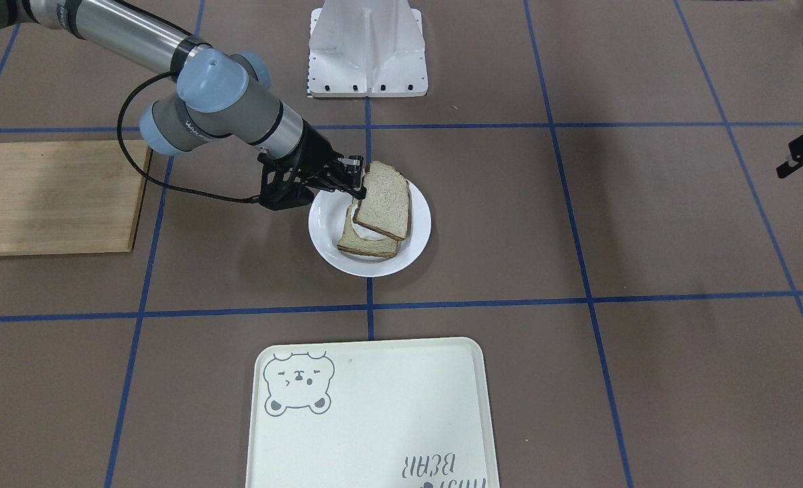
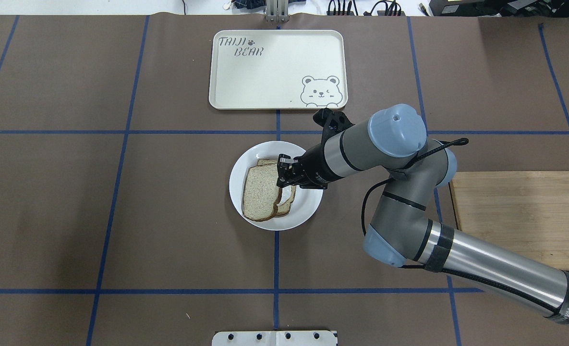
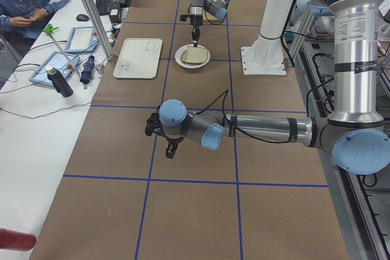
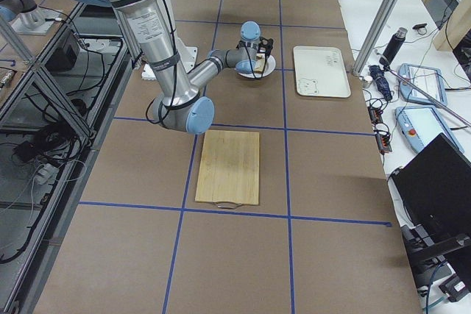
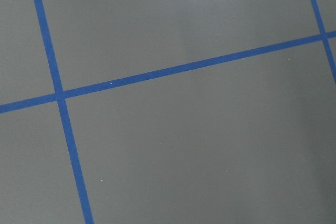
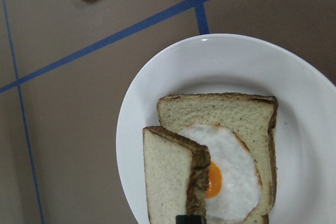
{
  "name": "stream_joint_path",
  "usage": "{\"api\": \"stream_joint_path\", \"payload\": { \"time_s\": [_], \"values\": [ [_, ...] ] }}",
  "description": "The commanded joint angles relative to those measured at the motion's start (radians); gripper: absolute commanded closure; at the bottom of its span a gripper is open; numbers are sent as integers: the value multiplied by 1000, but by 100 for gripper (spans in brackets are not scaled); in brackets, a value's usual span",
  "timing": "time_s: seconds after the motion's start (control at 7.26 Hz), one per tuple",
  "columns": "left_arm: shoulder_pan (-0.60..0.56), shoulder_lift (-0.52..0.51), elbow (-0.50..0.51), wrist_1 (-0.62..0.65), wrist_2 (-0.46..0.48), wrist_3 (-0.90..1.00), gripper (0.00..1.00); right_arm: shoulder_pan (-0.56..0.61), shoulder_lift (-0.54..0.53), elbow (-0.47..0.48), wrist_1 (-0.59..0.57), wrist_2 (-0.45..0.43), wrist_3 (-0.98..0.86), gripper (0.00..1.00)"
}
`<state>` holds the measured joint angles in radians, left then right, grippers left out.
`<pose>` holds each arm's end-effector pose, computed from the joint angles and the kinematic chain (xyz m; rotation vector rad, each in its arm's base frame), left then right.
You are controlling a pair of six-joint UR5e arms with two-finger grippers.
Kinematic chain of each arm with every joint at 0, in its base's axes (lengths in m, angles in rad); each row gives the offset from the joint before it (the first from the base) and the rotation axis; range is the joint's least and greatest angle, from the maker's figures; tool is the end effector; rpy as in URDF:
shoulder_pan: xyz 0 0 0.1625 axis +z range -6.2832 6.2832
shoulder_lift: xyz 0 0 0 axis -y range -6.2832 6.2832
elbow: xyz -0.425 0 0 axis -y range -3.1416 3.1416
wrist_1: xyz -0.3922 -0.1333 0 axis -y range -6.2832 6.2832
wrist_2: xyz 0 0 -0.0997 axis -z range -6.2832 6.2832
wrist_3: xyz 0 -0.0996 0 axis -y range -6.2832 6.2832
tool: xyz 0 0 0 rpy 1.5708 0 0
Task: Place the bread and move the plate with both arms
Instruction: 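Lay the bread on top of the egg and open the right gripper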
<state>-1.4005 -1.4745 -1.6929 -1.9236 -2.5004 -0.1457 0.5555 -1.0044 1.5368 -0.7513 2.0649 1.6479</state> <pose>0.0262 -0.4682 0.5939 0.2021 0.9623 0.1985 -0.5266 -0.4282 0.2438 -0.0904 -1.3782 0.1952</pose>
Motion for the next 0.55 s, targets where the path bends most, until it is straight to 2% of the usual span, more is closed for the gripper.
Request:
{"api": "stream_joint_path", "payload": {
  "time_s": [0.0,0.41],
  "values": [
    [0,0,-4,0,0,0,2,3,-10,0,9,-3,-5,100],
    [-2,0,-19,5,0,0,2,18,-28,-1,18,-22,-6,100]
  ]
}}
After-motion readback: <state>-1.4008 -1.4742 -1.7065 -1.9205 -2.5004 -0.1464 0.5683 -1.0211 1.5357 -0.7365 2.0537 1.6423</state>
